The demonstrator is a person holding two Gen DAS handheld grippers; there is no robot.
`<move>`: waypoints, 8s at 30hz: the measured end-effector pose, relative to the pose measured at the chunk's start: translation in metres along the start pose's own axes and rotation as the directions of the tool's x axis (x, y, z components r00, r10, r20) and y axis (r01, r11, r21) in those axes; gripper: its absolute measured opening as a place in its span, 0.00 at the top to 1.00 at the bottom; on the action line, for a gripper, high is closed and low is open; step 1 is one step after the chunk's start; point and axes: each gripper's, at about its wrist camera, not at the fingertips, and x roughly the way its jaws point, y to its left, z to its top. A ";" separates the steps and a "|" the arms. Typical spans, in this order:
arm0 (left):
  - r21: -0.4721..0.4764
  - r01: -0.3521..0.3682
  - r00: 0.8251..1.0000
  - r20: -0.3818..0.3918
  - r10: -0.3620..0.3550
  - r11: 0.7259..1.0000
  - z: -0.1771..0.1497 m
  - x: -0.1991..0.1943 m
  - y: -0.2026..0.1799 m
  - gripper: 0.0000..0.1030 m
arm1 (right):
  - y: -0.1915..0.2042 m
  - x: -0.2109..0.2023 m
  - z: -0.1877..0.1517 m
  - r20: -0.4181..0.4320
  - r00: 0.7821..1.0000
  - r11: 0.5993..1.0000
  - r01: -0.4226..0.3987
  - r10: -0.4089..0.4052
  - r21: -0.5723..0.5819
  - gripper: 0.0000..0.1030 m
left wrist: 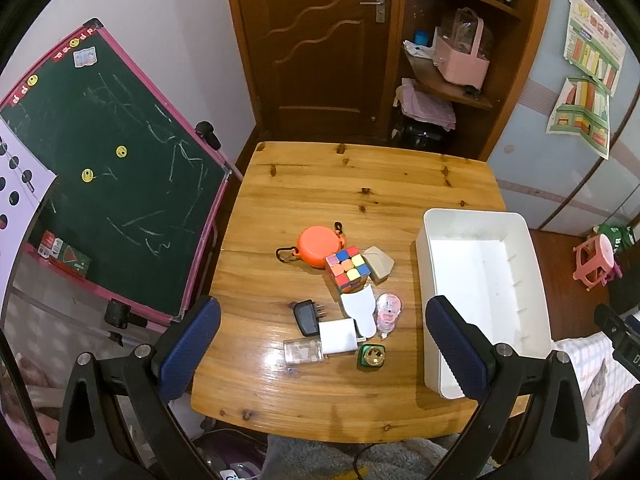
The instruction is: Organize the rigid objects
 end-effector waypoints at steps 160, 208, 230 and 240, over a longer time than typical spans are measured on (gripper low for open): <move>-0.027 0.117 0.861 -0.495 -0.115 0.993 -0.105 0.264 -0.072 0.57 | -0.102 0.225 -0.053 -0.405 0.896 0.982 0.144 -0.181 -0.119 0.84; 0.131 0.171 0.954 -0.268 -0.132 0.977 -0.027 0.101 -0.175 0.58 | -0.131 0.234 -0.069 -0.509 0.859 0.998 -0.064 0.056 0.001 0.93; 0.231 0.190 0.907 -0.412 -0.081 0.954 -0.022 0.235 -0.254 0.57 | -0.130 0.234 -0.071 -0.496 0.867 0.998 -0.066 0.047 -0.022 0.94; 0.253 0.167 0.894 -0.446 -0.038 0.953 -0.025 0.279 -0.268 0.58 | -0.129 0.234 -0.077 -0.505 0.863 0.999 -0.041 0.024 -0.022 0.94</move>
